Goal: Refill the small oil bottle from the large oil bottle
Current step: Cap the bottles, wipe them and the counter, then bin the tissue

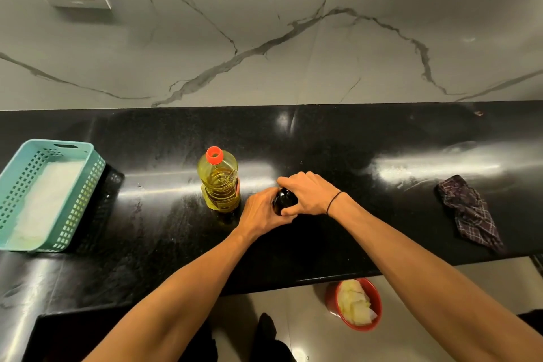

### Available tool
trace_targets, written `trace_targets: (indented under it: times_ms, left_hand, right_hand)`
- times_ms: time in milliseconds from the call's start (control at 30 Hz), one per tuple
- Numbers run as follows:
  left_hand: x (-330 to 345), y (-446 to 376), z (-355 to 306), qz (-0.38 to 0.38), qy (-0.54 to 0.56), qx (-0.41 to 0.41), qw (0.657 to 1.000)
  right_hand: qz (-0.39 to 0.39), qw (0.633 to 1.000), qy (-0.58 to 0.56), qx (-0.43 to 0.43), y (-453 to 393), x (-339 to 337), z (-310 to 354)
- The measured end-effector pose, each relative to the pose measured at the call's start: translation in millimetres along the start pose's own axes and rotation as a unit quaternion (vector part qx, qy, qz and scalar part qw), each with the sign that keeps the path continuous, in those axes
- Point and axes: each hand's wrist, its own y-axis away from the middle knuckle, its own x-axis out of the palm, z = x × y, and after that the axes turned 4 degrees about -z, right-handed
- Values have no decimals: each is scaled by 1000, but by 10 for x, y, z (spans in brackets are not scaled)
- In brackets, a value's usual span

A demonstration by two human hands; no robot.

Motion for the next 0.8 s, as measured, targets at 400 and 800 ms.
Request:
trace_targets:
  times_ms: [400,800]
  left_hand:
    - [-75,66,-87,11,7,-2,1000]
    - [-329,121,-138,-2,6,-6,1000]
  right_hand:
    - [0,998,-10,63,32,64,70]
    - [-28,989,81,122,137,-140,155]
